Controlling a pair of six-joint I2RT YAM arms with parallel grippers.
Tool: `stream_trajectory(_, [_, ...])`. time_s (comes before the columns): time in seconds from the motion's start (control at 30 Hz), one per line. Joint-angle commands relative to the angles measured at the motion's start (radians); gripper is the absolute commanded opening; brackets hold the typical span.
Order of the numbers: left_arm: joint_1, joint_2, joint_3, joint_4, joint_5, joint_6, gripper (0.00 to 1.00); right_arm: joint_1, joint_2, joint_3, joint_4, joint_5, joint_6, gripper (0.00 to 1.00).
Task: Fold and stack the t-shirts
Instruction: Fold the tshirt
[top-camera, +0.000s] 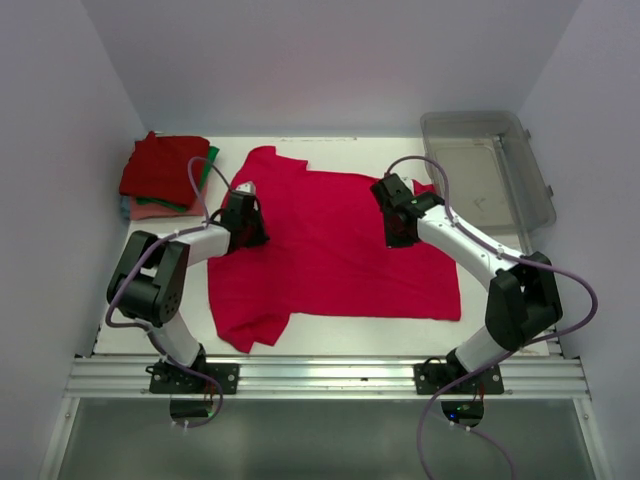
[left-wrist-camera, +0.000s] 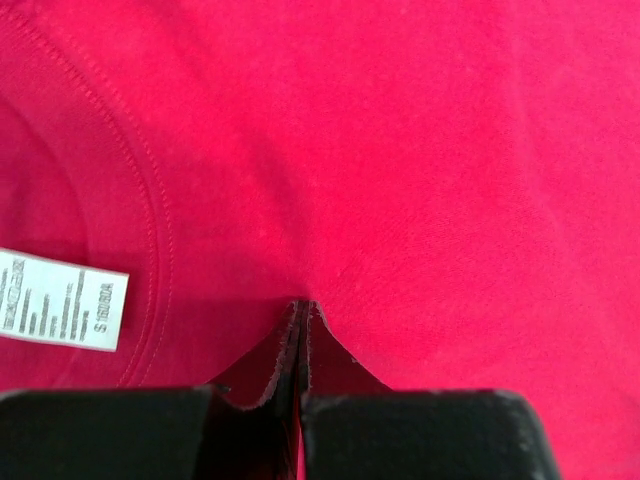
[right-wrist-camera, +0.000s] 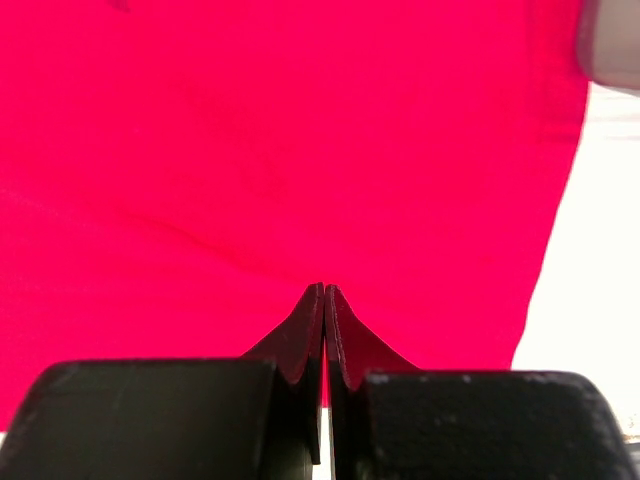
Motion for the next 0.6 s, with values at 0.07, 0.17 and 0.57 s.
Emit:
stream_trajectory(0.07, [-0.001,-0.043,-0.088,-0.195,-0.095,-0.052,0.00,-0.021,-0.006,0.053,0.009,0.058,0.010,0.00])
stream_trajectory(0.17, [-0.001,-0.076,-0.143,-0.247,-0.091,-0.080,0.00,-0.043,0.014,0.066,0.012,0.044,0.018,0.00])
stream_trajectory(0.57, [-0.003,-0.346,-0.129,-0.305,-0.046,-0.071,0.00,-0.118,-0.001,0.043,0.107,-0.002,0.012,0.00])
